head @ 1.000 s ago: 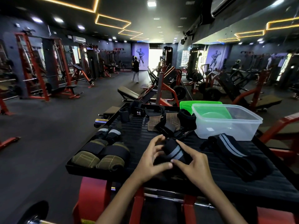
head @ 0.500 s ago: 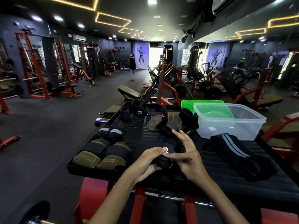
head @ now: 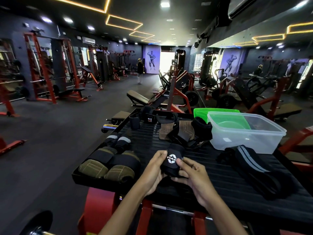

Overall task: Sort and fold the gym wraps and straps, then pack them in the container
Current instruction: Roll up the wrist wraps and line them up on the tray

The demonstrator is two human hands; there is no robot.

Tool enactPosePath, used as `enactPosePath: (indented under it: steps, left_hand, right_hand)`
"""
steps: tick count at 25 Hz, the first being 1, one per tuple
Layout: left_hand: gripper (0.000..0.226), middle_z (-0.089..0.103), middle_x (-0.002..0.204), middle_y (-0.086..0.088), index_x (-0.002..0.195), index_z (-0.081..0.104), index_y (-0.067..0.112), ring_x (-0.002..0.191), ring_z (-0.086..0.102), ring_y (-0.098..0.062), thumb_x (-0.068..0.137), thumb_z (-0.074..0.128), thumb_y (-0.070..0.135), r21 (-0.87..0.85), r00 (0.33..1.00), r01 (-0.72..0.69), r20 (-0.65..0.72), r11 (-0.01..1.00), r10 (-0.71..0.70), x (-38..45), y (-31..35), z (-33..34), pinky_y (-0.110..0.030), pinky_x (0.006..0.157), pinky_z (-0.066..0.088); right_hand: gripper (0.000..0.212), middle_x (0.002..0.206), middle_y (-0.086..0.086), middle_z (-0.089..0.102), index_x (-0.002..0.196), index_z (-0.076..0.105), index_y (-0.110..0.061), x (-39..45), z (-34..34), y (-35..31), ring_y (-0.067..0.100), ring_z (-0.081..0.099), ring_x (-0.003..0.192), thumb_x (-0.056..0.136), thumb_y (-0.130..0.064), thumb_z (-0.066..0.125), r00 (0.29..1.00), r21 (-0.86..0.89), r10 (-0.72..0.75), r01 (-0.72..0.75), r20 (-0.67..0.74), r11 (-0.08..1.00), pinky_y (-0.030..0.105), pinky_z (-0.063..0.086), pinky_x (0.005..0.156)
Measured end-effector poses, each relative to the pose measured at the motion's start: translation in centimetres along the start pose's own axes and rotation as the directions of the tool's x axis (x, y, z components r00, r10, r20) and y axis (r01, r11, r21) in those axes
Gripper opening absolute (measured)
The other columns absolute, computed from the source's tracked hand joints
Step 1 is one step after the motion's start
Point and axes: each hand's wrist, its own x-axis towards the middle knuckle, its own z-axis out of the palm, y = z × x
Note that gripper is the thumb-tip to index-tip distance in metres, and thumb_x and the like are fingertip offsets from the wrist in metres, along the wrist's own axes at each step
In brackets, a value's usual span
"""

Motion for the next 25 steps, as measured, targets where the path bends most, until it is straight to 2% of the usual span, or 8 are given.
enactPosePath:
  steps: [2, 5, 8, 11, 16, 21, 23, 25]
  left_hand:
    - [0.033, 0.065, 0.105, -0.005, 0.106, 0.054, 0.011, 0.092, 0.062, -0.011, 0.080, 0.070, 0.026, 0.150, 0.997, -0.072, 0.031, 0.986, 0.068, 0.0, -0.4, -0.2, -0.023, 0.075, 0.050]
    - [0.044, 0.064, 0.109, -0.007, 0.113, 0.055, 0.011, 0.099, 0.062, -0.010, 0.074, 0.076, 0.009, 0.262, 0.985, -0.171, 0.073, 0.950, 0.157, -0.1, -0.7, -0.3, -0.020, 0.082, 0.049]
    - [0.051, 0.065, 0.106, -0.003, 0.114, 0.053, 0.012, 0.097, 0.062, -0.008, 0.068, 0.076, 0.006, 0.245, 0.977, -0.211, 0.066, 0.946, 0.201, -0.5, -0.5, -0.3, -0.019, 0.081, 0.048]
    - [0.055, 0.060, 0.110, -0.002, 0.116, 0.049, 0.015, 0.100, 0.059, -0.005, 0.068, 0.075, 0.005, 0.334, 0.973, -0.229, 0.106, 0.914, 0.205, -0.8, -0.7, 0.0, -0.020, 0.085, 0.047]
    - [0.054, 0.061, 0.109, 0.003, 0.116, 0.050, 0.016, 0.103, 0.059, -0.003, 0.071, 0.076, -0.001, 0.443, 0.958, -0.287, 0.111, 0.849, 0.266, -1.0, -0.5, 0.4, -0.017, 0.089, 0.046]
    - [0.043, 0.062, 0.110, 0.000, 0.111, 0.052, 0.020, 0.101, 0.059, -0.007, 0.078, 0.071, 0.001, 0.460, 0.951, -0.221, -0.093, 0.860, 0.295, -0.6, -0.9, 0.9, -0.017, 0.087, 0.046]
    - [0.047, 0.060, 0.113, -0.003, 0.112, 0.050, 0.021, 0.101, 0.059, -0.005, 0.077, 0.072, -0.002, 0.486, 0.958, -0.204, -0.079, 0.850, 0.275, -0.6, -0.9, 1.0, -0.019, 0.087, 0.048]
    - [0.051, 0.057, 0.114, -0.001, 0.114, 0.047, 0.019, 0.095, 0.061, 0.002, 0.077, 0.070, -0.006, 0.483, 0.968, -0.204, -0.032, 0.851, 0.250, -0.8, -0.7, 1.1, -0.018, 0.076, 0.053]
  right_hand:
    - [0.017, 0.074, 0.000, 0.070, 0.095, 0.072, -0.006, -0.3, -0.2, 0.0, 0.004, 0.058, 0.053, 0.082, -0.015, 0.066, 0.999, 0.021, -0.016, 0.017, -0.047, 1.000, 0.036, 0.057, 0.070]
    - [0.014, 0.064, -0.006, 0.067, 0.094, 0.070, -0.006, -0.4, -0.5, 0.0, 0.002, 0.057, 0.049, 0.083, -0.013, 0.064, 0.998, 0.036, -0.006, 0.008, -0.058, 0.999, 0.033, 0.054, 0.068]
    - [0.015, 0.069, -0.003, 0.069, 0.092, 0.072, -0.011, -0.3, -0.1, 0.1, 0.003, 0.057, 0.053, 0.082, -0.020, 0.066, 0.998, 0.007, -0.035, 0.036, -0.052, 0.999, 0.028, 0.055, 0.061]
    - [0.016, 0.076, 0.006, 0.074, 0.084, 0.074, -0.011, -0.3, 0.0, 0.0, 0.011, 0.066, 0.062, 0.083, -0.025, 0.065, 0.990, -0.023, -0.059, 0.057, -0.126, 0.998, 0.023, 0.052, 0.054]
    - [0.025, 0.079, 0.007, 0.074, 0.084, 0.073, -0.011, -0.4, -0.3, 0.0, 0.014, 0.068, 0.067, 0.088, -0.032, 0.059, 0.992, -0.020, -0.031, 0.029, -0.120, 0.999, 0.027, 0.055, 0.056]
    - [0.030, 0.076, 0.007, 0.067, 0.086, 0.068, -0.009, 0.1, -0.4, 0.0, 0.020, 0.059, 0.062, 0.097, -0.027, 0.046, 0.994, 0.059, 0.090, -0.087, -0.060, 0.994, 0.032, 0.058, 0.061]
    - [0.032, 0.074, 0.004, 0.072, 0.083, 0.069, -0.013, 0.0, -0.5, -0.1, 0.024, 0.064, 0.068, 0.095, -0.034, 0.048, 0.997, 0.057, 0.077, -0.075, -0.027, 0.996, 0.033, 0.058, 0.064]
    - [0.028, 0.064, 0.005, 0.068, 0.073, 0.068, -0.009, -0.1, -0.5, -0.3, 0.021, 0.063, 0.063, 0.090, -0.028, 0.057, 0.999, 0.035, 0.044, -0.044, -0.002, 0.998, 0.027, 0.056, 0.056]
